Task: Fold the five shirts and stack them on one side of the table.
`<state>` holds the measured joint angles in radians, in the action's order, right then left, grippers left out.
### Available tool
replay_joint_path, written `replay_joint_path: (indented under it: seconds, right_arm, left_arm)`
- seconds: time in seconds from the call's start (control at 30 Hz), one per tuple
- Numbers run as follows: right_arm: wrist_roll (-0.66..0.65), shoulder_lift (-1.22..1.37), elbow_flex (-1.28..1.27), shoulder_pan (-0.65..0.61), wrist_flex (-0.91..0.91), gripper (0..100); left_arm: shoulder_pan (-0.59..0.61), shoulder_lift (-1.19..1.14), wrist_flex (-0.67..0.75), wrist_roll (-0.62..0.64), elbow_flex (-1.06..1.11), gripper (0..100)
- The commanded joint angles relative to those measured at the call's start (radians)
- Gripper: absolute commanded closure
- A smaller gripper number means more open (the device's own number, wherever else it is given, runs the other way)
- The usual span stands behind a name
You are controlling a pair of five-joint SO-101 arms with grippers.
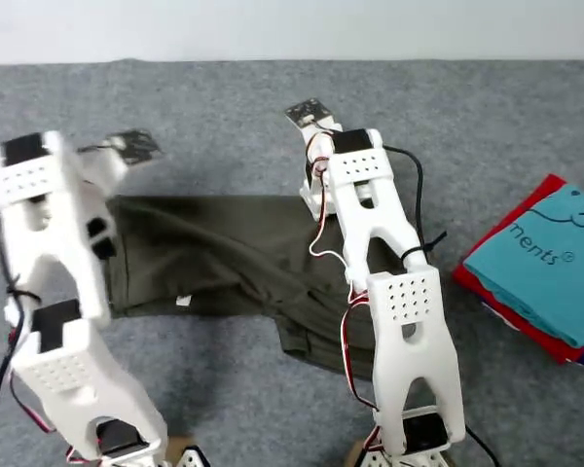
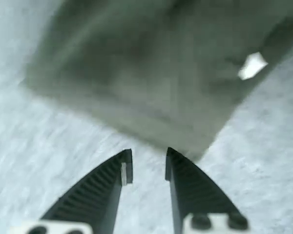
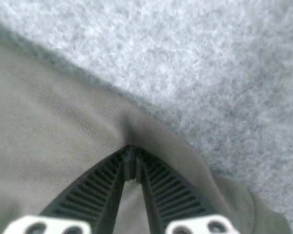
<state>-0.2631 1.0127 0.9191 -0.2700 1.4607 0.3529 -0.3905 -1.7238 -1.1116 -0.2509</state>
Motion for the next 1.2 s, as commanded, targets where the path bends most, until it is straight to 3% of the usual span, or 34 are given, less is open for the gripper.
replay_joint_path:
  seconds: [0.0, 0.17, 0.67, 0.97, 1.17]
  right_arm:
    - [0.003, -0.005, 0.037, 0.022, 0.008, 98.8]
    - [0.002, -0.002, 0.037, 0.028, 0.008, 98.8]
    - [-0.043, 0.001, 0.032, 0.073, -0.001, 98.8]
    - [-0.049, -0.015, 0.043, 0.025, 0.012, 98.8]
    - [-0.048, -0.030, 0.173, -0.022, 0.130, 98.8]
  left_arm:
    - [-0.069, 0.020, 0.048, 0.041, 0.104, 89]
    - [-0.055, -0.110, 0.201, 0.077, 0.166, 89]
    - [0.138, -0.175, 0.106, -0.091, 0.136, 89]
    - [0.058, -0.175, -0.012, -0.054, -0.018, 89]
    - [0.032, -0.104, -0.032, 0.014, -0.113, 89]
